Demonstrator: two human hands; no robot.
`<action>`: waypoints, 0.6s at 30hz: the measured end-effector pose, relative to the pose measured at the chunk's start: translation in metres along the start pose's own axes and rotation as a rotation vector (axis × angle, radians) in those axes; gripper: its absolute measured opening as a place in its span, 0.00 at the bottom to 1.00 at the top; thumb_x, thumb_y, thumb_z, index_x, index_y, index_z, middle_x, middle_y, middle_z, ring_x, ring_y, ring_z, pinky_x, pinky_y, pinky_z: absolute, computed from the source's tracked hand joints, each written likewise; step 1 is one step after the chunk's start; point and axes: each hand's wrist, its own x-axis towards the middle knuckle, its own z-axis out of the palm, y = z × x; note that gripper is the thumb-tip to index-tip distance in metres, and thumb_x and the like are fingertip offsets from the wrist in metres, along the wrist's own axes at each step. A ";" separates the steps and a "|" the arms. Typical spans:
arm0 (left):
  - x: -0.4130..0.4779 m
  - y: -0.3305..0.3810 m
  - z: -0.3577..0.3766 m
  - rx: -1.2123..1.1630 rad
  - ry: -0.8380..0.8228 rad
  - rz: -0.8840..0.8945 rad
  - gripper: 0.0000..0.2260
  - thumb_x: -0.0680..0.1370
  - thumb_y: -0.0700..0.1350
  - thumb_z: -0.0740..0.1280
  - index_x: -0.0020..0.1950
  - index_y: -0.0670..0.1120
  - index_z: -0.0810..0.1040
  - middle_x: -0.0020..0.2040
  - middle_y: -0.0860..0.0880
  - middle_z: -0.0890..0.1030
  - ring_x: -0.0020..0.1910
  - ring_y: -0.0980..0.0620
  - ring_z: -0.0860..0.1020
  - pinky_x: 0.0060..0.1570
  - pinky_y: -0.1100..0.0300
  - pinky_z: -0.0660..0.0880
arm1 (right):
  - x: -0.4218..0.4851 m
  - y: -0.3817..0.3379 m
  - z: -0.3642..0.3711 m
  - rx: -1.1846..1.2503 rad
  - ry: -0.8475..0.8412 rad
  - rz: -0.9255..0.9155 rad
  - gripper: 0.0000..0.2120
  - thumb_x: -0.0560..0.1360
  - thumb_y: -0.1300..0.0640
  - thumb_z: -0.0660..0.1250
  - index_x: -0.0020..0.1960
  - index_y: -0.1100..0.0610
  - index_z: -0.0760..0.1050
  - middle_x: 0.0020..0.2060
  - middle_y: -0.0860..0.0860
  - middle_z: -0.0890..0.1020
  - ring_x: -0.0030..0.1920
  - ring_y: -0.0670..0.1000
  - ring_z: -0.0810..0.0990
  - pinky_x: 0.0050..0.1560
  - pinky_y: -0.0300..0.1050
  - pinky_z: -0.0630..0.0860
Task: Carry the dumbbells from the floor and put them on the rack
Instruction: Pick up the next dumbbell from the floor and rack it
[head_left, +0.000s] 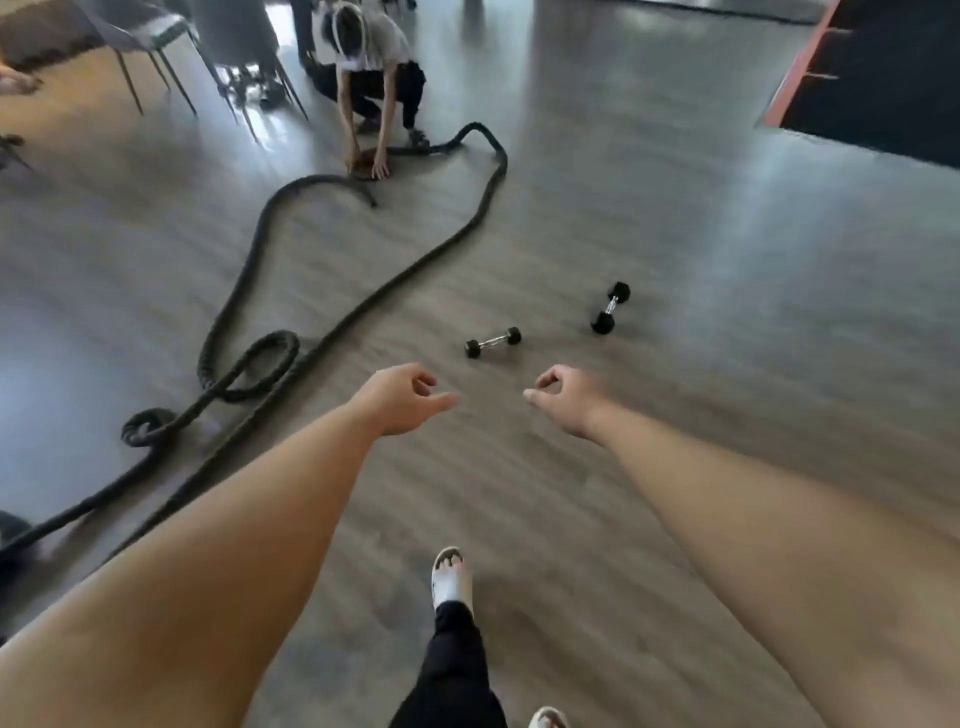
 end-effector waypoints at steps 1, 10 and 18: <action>0.023 0.003 0.001 0.000 -0.013 0.005 0.24 0.72 0.65 0.73 0.61 0.52 0.79 0.54 0.55 0.82 0.53 0.54 0.80 0.56 0.58 0.76 | 0.020 -0.001 -0.001 -0.018 -0.014 0.006 0.18 0.79 0.44 0.70 0.64 0.53 0.78 0.57 0.53 0.82 0.52 0.54 0.79 0.46 0.42 0.69; 0.241 0.016 -0.017 0.026 -0.143 -0.044 0.30 0.72 0.65 0.74 0.68 0.51 0.77 0.61 0.53 0.80 0.62 0.51 0.79 0.61 0.58 0.74 | 0.206 -0.024 -0.033 -0.144 -0.086 0.093 0.21 0.78 0.44 0.71 0.66 0.52 0.76 0.53 0.50 0.83 0.57 0.55 0.82 0.53 0.45 0.74; 0.394 0.079 -0.034 -0.015 -0.099 -0.137 0.31 0.72 0.65 0.73 0.69 0.49 0.77 0.61 0.50 0.83 0.59 0.50 0.81 0.53 0.60 0.73 | 0.369 -0.053 -0.112 -0.099 -0.058 0.083 0.18 0.78 0.44 0.71 0.64 0.51 0.77 0.53 0.50 0.83 0.58 0.55 0.82 0.59 0.47 0.76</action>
